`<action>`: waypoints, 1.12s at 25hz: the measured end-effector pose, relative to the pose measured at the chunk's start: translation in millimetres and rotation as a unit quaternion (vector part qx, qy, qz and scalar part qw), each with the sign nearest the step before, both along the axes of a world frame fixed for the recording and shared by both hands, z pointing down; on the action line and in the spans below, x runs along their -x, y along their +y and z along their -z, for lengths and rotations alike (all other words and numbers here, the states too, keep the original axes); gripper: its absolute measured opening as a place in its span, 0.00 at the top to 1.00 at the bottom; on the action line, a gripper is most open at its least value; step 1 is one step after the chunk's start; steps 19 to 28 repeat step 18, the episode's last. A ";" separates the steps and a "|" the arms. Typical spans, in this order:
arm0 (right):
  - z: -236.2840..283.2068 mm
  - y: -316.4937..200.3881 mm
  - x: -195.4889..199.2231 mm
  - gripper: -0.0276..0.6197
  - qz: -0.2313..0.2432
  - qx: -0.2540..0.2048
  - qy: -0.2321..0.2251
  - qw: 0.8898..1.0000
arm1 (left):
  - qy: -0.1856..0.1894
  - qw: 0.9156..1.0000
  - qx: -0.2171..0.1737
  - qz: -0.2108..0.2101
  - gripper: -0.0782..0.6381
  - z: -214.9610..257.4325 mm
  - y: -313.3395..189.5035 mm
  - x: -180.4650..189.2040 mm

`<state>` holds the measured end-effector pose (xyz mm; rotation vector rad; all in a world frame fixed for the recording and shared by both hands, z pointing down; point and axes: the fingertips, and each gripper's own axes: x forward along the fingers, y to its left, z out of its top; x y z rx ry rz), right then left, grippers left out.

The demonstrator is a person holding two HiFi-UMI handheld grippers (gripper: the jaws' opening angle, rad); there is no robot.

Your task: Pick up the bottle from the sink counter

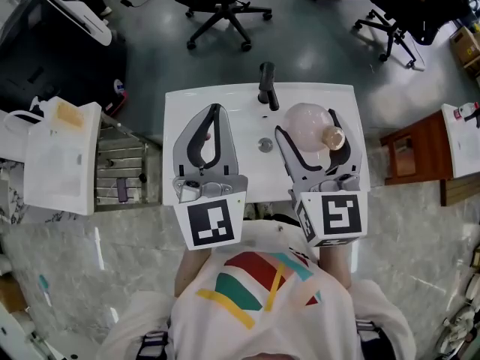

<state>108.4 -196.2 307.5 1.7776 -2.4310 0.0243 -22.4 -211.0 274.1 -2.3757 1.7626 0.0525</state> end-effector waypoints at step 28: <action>3.6 4.8 -12.4 0.36 -0.011 -0.010 0.001 1.000 | -0.004 1.000 -0.002 0.002 0.87 2.0 6.1 -6.1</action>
